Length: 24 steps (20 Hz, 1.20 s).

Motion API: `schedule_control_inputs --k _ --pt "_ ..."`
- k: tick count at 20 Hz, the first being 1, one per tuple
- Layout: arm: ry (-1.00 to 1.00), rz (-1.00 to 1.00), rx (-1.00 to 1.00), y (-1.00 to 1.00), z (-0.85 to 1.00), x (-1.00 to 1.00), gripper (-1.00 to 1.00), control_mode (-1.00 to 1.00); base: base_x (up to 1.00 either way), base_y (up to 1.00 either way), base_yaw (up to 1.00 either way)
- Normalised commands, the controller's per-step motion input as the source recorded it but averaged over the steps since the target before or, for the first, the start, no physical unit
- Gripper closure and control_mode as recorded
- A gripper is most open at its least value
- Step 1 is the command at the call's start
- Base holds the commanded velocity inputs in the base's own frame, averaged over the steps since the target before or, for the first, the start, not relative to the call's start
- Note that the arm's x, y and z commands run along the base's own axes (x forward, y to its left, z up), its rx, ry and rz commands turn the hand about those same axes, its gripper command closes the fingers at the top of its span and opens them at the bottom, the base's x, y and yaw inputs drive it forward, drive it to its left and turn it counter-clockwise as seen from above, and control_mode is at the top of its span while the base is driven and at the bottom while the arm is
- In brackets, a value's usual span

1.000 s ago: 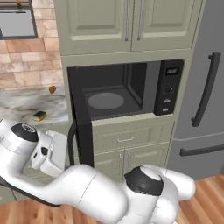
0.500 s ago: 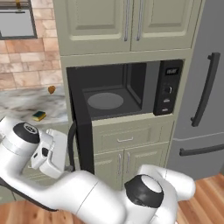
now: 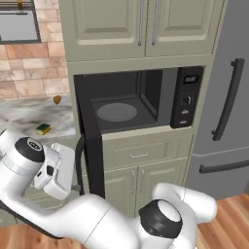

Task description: Place the sponge inside the microwave to prepare for sanitizing.

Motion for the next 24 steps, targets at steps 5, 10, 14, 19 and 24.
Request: schedule_control_inputs --k 5,10,14,19,24 --pt "0.03 0.00 0.00 0.12 0.01 -0.01 -1.00 -1.00 0.00 0.00 0.00" --pt "0.03 0.01 0.00 0.37 0.01 0.00 -1.00 -1.00 0.00 0.00 0.00" --pt "-0.01 0.08 0.00 0.41 0.04 0.00 -1.00 -1.00 0.00 0.00 0.00" --pt "0.00 0.11 0.00 0.19 0.19 -0.32 -1.00 -1.00 0.00 0.00 0.00" --pt "0.09 0.22 0.00 0.00 0.31 -0.85 -1.00 -1.00 0.00 0.00 0.00"
